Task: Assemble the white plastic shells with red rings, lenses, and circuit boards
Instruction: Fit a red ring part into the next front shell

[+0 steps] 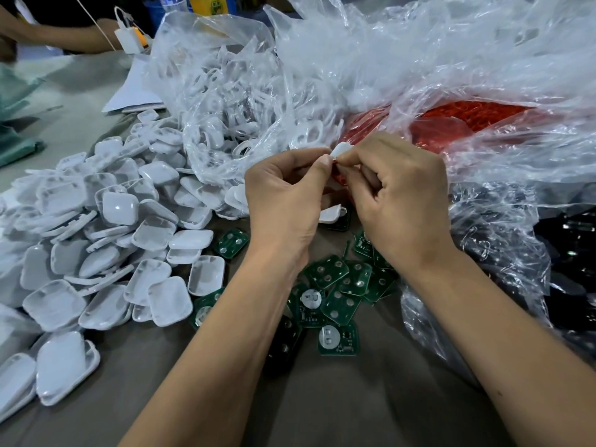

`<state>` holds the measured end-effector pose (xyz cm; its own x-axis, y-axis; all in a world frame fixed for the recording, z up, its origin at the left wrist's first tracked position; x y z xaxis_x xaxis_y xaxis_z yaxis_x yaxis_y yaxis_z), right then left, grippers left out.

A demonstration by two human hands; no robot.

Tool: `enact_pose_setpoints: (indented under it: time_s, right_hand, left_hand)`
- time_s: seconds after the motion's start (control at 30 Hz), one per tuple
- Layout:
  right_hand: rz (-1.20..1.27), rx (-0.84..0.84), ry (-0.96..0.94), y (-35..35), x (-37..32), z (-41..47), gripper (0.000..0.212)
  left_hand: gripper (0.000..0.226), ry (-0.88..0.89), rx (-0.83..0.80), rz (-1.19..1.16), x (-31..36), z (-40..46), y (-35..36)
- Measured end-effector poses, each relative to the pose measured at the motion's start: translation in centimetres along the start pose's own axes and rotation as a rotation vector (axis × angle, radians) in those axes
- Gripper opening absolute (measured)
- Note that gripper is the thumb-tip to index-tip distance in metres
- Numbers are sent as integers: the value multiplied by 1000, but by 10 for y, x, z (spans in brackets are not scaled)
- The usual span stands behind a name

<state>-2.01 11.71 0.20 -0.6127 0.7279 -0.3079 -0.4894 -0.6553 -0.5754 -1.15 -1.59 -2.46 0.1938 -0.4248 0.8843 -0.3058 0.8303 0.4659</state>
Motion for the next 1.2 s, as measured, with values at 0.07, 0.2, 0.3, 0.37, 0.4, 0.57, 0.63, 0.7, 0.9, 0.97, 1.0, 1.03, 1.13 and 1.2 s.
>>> enact_pose_setpoints:
  time_s: [0.07,0.2,0.3,0.37,0.4,0.57,0.63,0.7,0.9,0.97,1.0,1.03,1.13,1.2]
  right_hand:
    - [2,7,-4,0,0,0,10]
    - [-11,14,4,0,1,1,13]
    - [17,1,25,2,5,2,11]
    - [69,-33,50,3,7,2,9]
    - [100,-51,79,3,8,3,10]
    - [386,-124,392,7,19,-1,14]
    - [448,-191,497,11,25,-1,21]
    - [493,-224,525,13,27,-2,26]
    - [322,-150,260,6,11,-1,4]
    - [325,-158,262,6,10,-2,7]
    - [337,-163,273,7,11,-2,8]
    - [345,-166,283,7,13,-2,9]
    - [355,-180,310,7,16,-2,9]
    - [342,-196,326,9,17,-2,8]
  left_hand:
    - [9,14,-12,13,1,0,-1]
    - [5,8,-53,16,1,-1,-1]
    - [6,-38,-55,-1,-1,-2,-1]
    - [9,-54,-39,-1,-4,-1,0]
    - [11,-44,-29,14,-5,0,0]
    - [12,7,18,2,-5,5,-2]
    - [9,17,44,-41,-4,7,-3]
    - [8,24,53,-70,-4,6,-3]
    - [9,90,23,10,-6,4,-2]
    - [10,103,12,44,-5,4,-2]
    - [10,106,4,53,-5,4,-2]
    - [9,106,-7,60,-4,4,-2]
    - [10,111,-33,77,-5,4,-2]
    - [8,120,-34,88,-6,4,-2]
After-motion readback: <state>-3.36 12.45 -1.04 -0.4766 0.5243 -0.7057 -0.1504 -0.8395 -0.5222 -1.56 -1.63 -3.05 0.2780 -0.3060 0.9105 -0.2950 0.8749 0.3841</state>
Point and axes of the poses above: each hand's wrist, its own z-axis towards the middle knuckle, its own y-axis out of the palm, x = y × z, the point moved 4 cm from there along z, towards the middle knuckle, and after that the axes turned 9 degrees about -z, right-handed, at the moved point
